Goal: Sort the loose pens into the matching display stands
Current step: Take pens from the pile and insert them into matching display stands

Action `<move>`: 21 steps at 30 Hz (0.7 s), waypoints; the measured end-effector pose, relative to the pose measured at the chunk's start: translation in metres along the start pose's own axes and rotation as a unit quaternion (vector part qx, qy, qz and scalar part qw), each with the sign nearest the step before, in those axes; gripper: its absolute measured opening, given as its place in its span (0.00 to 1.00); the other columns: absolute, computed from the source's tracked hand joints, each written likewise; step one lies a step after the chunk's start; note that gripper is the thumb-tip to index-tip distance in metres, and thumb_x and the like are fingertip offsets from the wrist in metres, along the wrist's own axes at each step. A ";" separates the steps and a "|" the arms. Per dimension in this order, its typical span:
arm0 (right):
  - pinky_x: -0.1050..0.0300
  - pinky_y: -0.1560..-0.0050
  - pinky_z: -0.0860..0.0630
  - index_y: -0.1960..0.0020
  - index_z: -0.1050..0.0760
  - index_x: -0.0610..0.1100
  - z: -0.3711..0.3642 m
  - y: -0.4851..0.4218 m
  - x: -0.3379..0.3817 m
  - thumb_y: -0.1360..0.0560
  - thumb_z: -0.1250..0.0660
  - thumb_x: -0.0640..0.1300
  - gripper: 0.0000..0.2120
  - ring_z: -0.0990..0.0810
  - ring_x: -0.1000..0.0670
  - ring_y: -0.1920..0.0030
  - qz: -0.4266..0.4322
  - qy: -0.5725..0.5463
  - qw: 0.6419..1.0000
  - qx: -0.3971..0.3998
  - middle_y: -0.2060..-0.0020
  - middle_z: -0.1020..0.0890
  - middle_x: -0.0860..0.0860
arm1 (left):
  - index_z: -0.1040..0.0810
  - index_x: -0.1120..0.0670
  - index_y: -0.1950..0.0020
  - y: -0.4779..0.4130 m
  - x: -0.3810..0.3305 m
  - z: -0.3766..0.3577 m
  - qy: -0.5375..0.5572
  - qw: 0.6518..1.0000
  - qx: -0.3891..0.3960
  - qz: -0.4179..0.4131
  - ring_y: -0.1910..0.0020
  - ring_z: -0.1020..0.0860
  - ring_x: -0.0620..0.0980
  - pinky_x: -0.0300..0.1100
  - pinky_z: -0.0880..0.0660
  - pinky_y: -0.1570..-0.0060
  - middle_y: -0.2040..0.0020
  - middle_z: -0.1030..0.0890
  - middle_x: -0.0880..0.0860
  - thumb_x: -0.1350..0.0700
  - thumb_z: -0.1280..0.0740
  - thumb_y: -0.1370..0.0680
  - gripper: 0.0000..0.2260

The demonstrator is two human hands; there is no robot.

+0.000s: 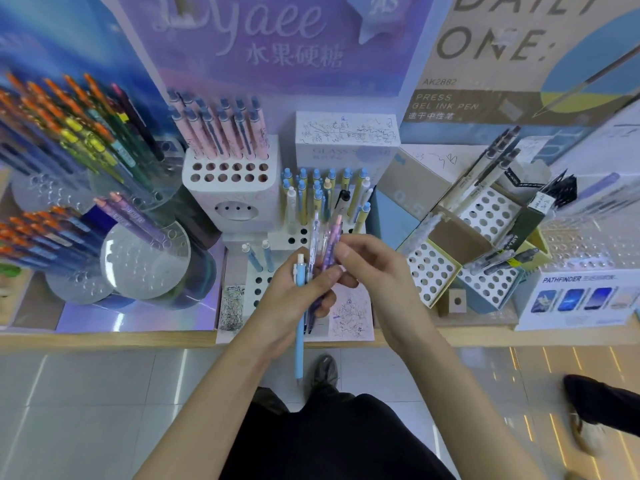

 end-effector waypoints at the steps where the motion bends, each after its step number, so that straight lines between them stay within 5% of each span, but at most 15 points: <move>1: 0.63 0.60 0.25 0.51 0.22 0.40 -0.006 -0.003 0.001 0.25 0.32 0.39 0.03 0.23 0.55 0.65 -0.004 -0.010 1.000 0.010 0.64 0.19 0.52 | 0.29 0.59 0.51 0.001 0.000 0.003 0.004 1.000 -0.002 0.002 0.76 0.32 0.47 0.37 0.35 0.75 0.66 0.19 0.55 0.59 0.33 0.28 0.09; 8: 0.62 0.63 0.23 0.56 0.22 0.39 -0.038 -0.010 0.001 0.25 0.34 0.35 0.03 0.18 0.51 0.65 -0.003 -0.026 0.999 0.038 0.66 0.19 0.49 | 0.30 0.61 0.46 0.020 -0.008 0.028 0.036 0.998 -0.044 -0.014 0.74 0.24 0.47 0.37 0.29 0.74 0.68 0.18 0.53 0.54 0.40 0.24 0.12; 13: 0.63 0.60 0.26 0.56 0.22 0.41 -0.070 -0.015 0.002 0.25 0.33 0.36 0.03 0.23 0.55 0.65 0.040 0.034 0.998 0.026 0.66 0.20 0.51 | 0.27 0.60 0.54 0.026 -0.012 0.072 0.073 0.987 -0.142 -0.025 0.62 0.16 0.53 0.41 0.19 0.64 0.60 0.15 0.55 0.54 0.41 0.21 0.11; 21: 0.67 0.64 0.29 0.57 0.23 0.44 -0.142 -0.023 -0.004 0.25 0.32 0.37 0.04 0.25 0.56 0.67 0.121 0.065 0.990 -0.023 0.68 0.22 0.55 | 0.24 0.50 0.62 0.059 -0.039 0.166 -0.104 0.941 -0.309 -0.088 0.64 0.26 0.38 0.37 0.29 0.57 0.66 0.24 0.42 0.41 0.41 0.25 0.15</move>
Point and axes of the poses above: each hand's wrist, its own y-axis away from the middle knuckle, its own z-axis out of the back of the hand, x = y × z, the point moved 3 cm from there along -y, towards the middle knuckle
